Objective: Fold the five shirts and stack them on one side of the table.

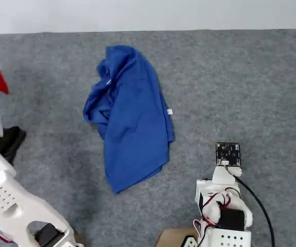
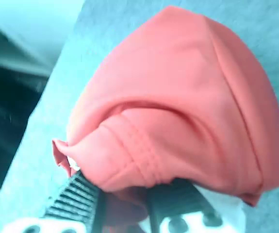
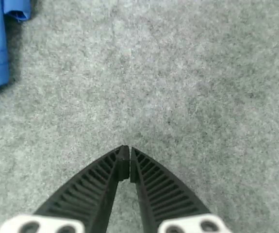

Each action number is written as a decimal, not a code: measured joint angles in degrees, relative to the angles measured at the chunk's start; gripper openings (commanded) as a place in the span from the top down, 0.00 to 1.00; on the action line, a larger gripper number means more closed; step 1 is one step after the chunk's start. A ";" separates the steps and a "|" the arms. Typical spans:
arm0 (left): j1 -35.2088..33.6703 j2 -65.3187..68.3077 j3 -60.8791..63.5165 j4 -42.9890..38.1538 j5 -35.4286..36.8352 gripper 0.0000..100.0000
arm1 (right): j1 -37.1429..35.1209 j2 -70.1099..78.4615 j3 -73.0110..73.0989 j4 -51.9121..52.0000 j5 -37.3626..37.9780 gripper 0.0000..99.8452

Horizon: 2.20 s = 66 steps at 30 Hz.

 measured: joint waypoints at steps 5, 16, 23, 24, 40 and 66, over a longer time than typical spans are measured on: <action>-2.99 0.00 3.34 0.00 0.09 0.80 | 0.00 0.00 0.00 0.00 0.00 0.99; -9.76 -1.41 1.85 0.00 7.47 0.69 | 0.00 0.00 0.00 0.00 0.00 0.99; -13.19 -1.49 -7.30 0.00 7.56 0.70 | 0.00 0.00 0.00 0.00 0.00 0.99; -13.27 -1.49 -8.88 0.00 7.56 0.70 | 0.00 0.00 0.00 0.00 0.00 0.99; -11.43 -3.78 -23.47 0.00 7.56 0.86 | 0.00 0.00 0.00 0.00 0.00 0.99; 1.76 -57.41 41.76 0.00 7.74 0.86 | 0.00 0.00 0.00 0.00 0.00 0.99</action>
